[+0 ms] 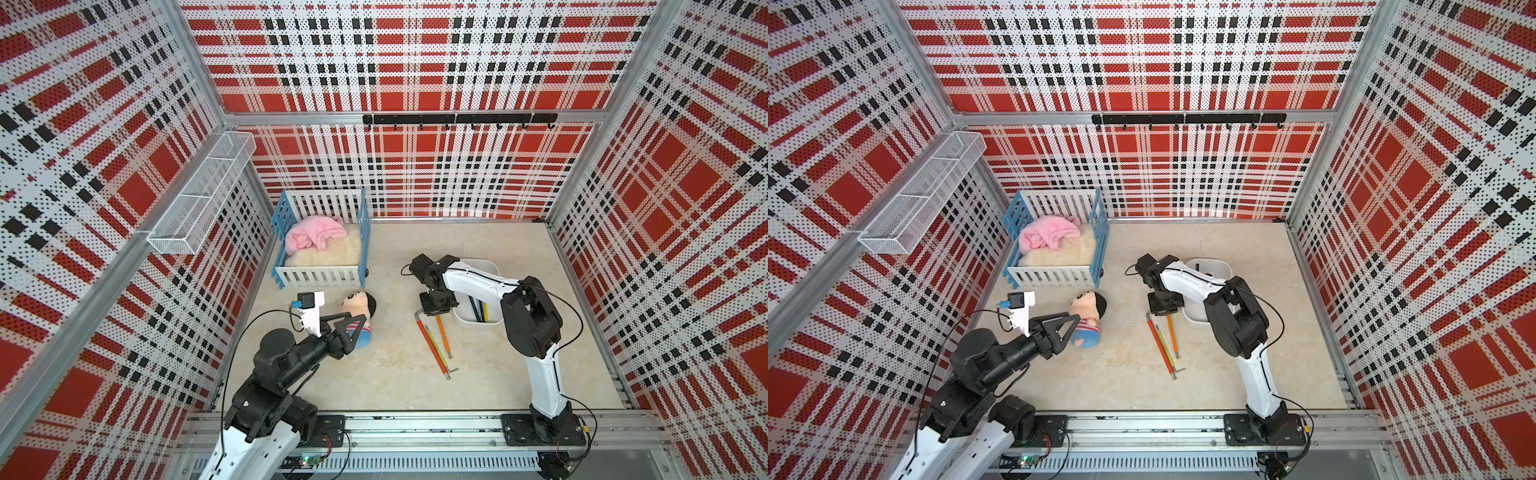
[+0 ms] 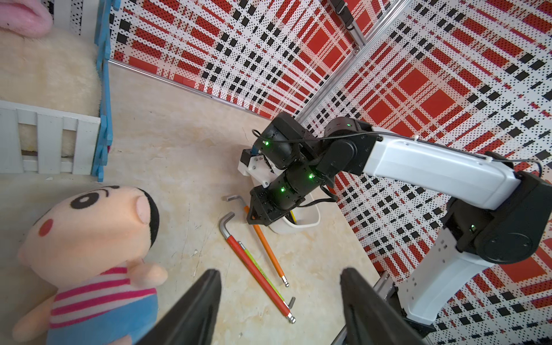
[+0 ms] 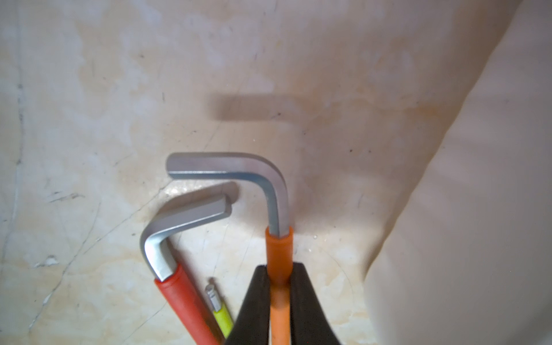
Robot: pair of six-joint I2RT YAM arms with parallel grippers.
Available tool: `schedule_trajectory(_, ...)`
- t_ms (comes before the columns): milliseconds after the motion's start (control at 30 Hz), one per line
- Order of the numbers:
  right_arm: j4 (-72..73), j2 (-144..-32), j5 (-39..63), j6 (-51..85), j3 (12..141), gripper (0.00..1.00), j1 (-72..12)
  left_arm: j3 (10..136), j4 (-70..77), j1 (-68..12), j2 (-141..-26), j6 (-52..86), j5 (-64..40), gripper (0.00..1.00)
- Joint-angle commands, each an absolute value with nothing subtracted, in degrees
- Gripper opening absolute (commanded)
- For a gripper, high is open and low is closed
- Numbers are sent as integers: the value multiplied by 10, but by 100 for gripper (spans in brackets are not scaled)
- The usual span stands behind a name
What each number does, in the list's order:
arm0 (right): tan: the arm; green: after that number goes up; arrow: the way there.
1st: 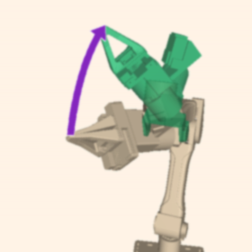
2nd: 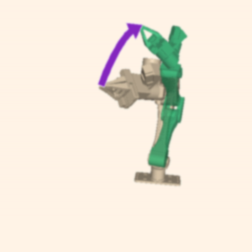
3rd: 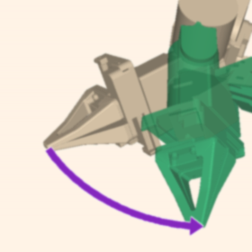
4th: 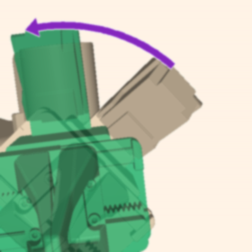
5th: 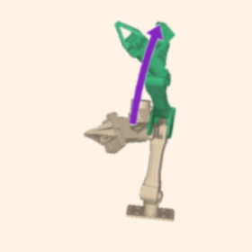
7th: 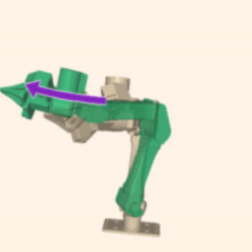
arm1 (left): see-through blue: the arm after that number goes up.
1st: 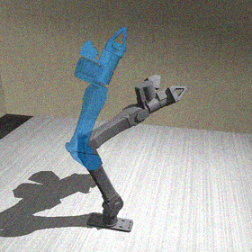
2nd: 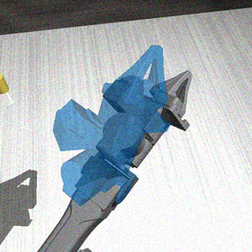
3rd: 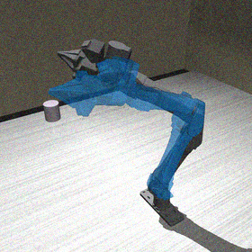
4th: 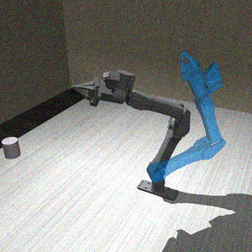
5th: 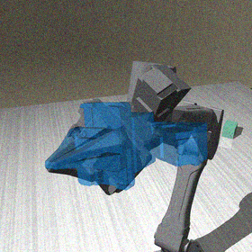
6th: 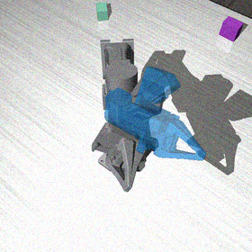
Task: Put the hex key on the desktop into the storage box
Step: Pick up the Allen key from the center of the board, then place the Allen key in the storage box.
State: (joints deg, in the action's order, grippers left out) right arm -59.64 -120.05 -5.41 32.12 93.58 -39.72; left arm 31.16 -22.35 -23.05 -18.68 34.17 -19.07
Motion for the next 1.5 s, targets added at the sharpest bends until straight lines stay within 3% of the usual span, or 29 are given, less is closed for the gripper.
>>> schedule_trajectory(0,-625,-1190,-62,325,965,0,-396,314,-209,-226,-189,332,-196,69)
schedule_trajectory(300,-680,-1162,-74,321,1048,0,-368,315,-208,-223,-192,331,-197,69)
schedule_trajectory(900,-681,-1124,-84,207,1056,0,-183,325,-202,-222,-214,317,-201,69)
schedule_trajectory(1467,-612,-1174,-84,145,1024,0,-175,322,-200,-222,-209,320,-198,69)
